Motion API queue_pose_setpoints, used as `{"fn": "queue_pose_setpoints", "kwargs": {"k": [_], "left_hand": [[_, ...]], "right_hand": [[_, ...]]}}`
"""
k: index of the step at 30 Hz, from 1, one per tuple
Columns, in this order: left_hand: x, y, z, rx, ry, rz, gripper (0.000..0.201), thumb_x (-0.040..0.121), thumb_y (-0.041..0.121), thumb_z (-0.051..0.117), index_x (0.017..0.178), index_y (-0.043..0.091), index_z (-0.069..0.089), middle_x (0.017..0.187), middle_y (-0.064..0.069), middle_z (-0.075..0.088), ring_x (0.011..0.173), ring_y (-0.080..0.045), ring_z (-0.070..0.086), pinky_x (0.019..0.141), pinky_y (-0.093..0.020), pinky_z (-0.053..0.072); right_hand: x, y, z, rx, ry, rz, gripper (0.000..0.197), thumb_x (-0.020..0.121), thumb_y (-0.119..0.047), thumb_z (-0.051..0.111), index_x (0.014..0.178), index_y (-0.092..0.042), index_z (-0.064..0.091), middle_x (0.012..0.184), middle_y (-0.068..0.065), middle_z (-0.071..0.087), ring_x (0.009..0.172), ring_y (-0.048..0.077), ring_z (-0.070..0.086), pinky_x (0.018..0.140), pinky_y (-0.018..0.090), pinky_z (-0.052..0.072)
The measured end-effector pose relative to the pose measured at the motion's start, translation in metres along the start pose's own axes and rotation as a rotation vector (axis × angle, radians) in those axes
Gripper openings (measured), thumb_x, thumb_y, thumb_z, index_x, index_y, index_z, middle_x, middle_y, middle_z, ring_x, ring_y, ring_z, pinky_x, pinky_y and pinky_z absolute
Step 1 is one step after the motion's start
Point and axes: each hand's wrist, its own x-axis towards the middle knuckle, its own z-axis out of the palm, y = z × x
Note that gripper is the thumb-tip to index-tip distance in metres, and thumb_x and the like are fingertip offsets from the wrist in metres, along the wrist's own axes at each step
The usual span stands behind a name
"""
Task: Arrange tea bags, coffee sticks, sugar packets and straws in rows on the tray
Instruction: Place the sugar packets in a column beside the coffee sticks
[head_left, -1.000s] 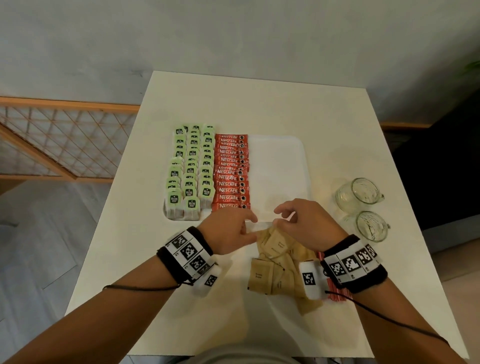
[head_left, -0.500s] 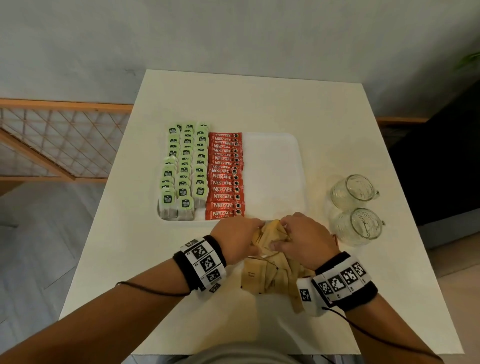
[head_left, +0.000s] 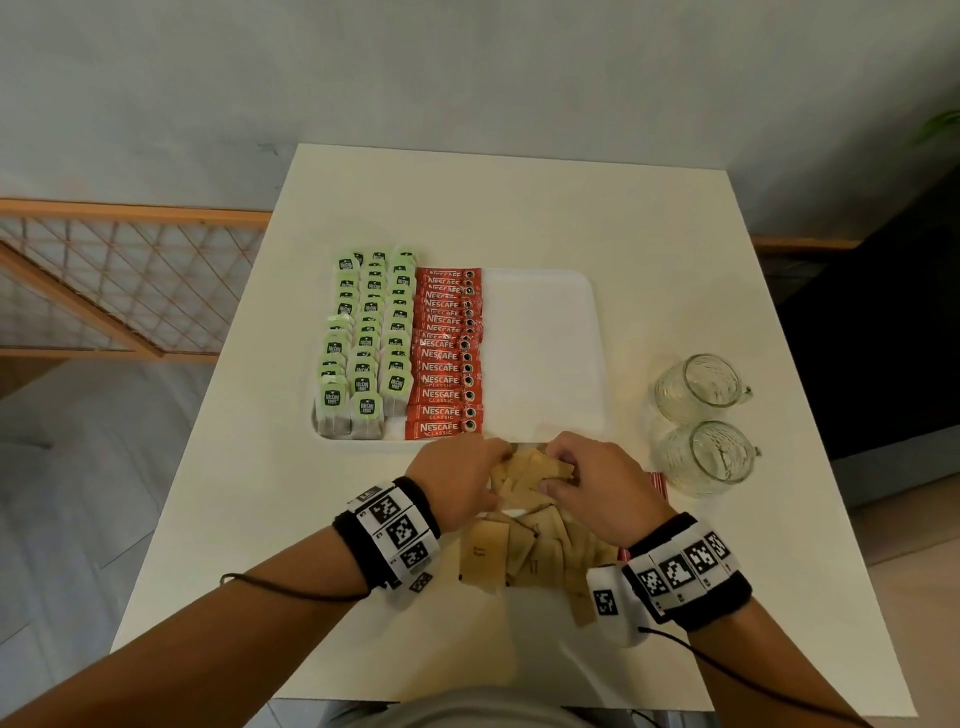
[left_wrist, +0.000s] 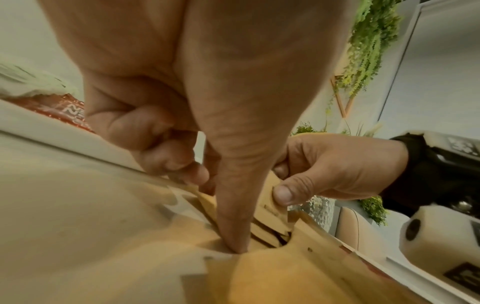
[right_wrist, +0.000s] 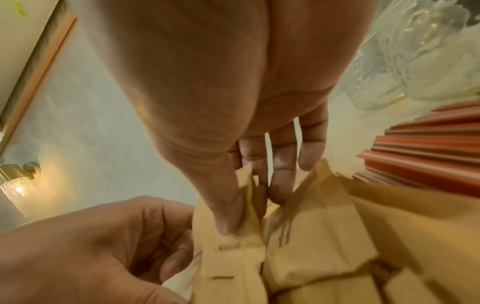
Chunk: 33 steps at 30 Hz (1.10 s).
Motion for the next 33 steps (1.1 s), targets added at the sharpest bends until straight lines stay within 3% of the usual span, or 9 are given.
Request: {"fn": "queue_pose_setpoints", "kwargs": {"k": [13,17,20,22,24,26,29,31,33], "left_hand": [[0.005,0.001,0.004,-0.127,0.002,-0.132,0.024,0.078,0.026,0.08,0.096,0.023,0.064,0.094,0.009,0.06,0.087,-0.013,0.057,0.077,-0.027,0.05],[0.002,0.0,-0.004,-0.292,0.012,-0.148,0.026,0.08,0.02,0.078,0.102,0.017,0.066,0.085,0.011,0.059,0.077,-0.007,0.057,0.067,-0.02,0.046],[0.0,-0.003,-0.011,-0.417,0.02,-0.156,0.007,0.084,0.019,0.072,0.083,0.012,0.072,0.07,0.0,0.065,0.061,-0.008,0.055,0.061,-0.023,0.044],[-0.003,-0.004,-0.012,-0.595,0.026,-0.178,0.017,0.087,0.021,0.068,0.076,0.01,0.075,0.073,-0.013,0.07,0.061,-0.013,0.057,0.063,-0.03,0.047],[-0.006,-0.001,-0.014,-0.827,0.059,-0.205,0.021,0.092,0.022,0.065,0.081,0.01,0.078,0.073,-0.012,0.072,0.064,-0.017,0.059,0.065,-0.034,0.05],[-0.009,0.007,-0.016,-1.041,0.097,-0.23,0.022,0.095,0.014,0.06,0.086,0.007,0.078,0.067,-0.002,0.067,0.063,-0.012,0.056,0.06,-0.026,0.047],[-0.007,0.016,-0.016,-1.262,0.167,-0.276,0.014,0.075,0.002,0.054,0.074,0.0,0.068,0.08,-0.007,0.059,0.074,-0.018,0.052,0.063,-0.028,0.042],[-0.006,0.019,-0.014,-1.383,0.188,-0.304,0.032,0.067,0.01,0.052,0.091,-0.001,0.069,0.089,-0.01,0.062,0.081,-0.021,0.057,0.063,-0.029,0.046],[-0.006,0.022,-0.011,-1.494,0.189,-0.28,0.031,0.083,0.013,0.047,0.102,0.001,0.069,0.087,-0.008,0.065,0.079,-0.021,0.058,0.062,-0.028,0.046]], "right_hand": [[-0.015,0.016,-0.01,0.187,0.035,-0.093,0.01,0.094,-0.024,0.066,0.101,-0.031,0.063,0.092,-0.013,0.07,0.085,0.005,0.066,0.081,0.034,0.056],[-0.016,0.017,-0.011,0.189,0.02,-0.095,0.01,0.095,-0.025,0.065,0.102,-0.031,0.063,0.094,-0.013,0.07,0.088,0.004,0.065,0.084,0.034,0.055],[-0.018,0.015,-0.013,0.235,0.026,-0.108,0.011,0.095,-0.025,0.065,0.104,-0.031,0.063,0.095,-0.013,0.071,0.089,0.004,0.066,0.084,0.035,0.056],[-0.02,0.012,-0.015,0.29,0.023,-0.115,0.011,0.095,-0.025,0.066,0.105,-0.031,0.064,0.096,-0.013,0.071,0.088,0.003,0.066,0.085,0.035,0.056],[-0.021,0.008,-0.017,0.366,0.01,-0.131,0.012,0.095,-0.024,0.066,0.105,-0.031,0.065,0.099,-0.013,0.073,0.09,0.004,0.067,0.088,0.039,0.057],[-0.021,0.003,-0.017,0.463,0.0,-0.156,0.014,0.095,-0.023,0.067,0.108,-0.028,0.066,0.104,-0.011,0.075,0.095,0.01,0.07,0.092,0.044,0.057],[-0.018,-0.004,-0.016,0.552,0.015,-0.179,0.016,0.096,-0.02,0.067,0.111,-0.024,0.066,0.108,-0.008,0.075,0.098,0.014,0.072,0.094,0.047,0.056],[-0.016,-0.01,-0.015,0.574,0.039,-0.19,0.016,0.096,-0.019,0.067,0.112,-0.024,0.066,0.106,-0.008,0.075,0.096,0.014,0.072,0.093,0.047,0.057],[-0.013,-0.016,-0.013,0.621,0.06,-0.174,0.017,0.097,-0.017,0.067,0.112,-0.023,0.066,0.102,-0.005,0.076,0.09,0.016,0.072,0.09,0.046,0.058]]}}
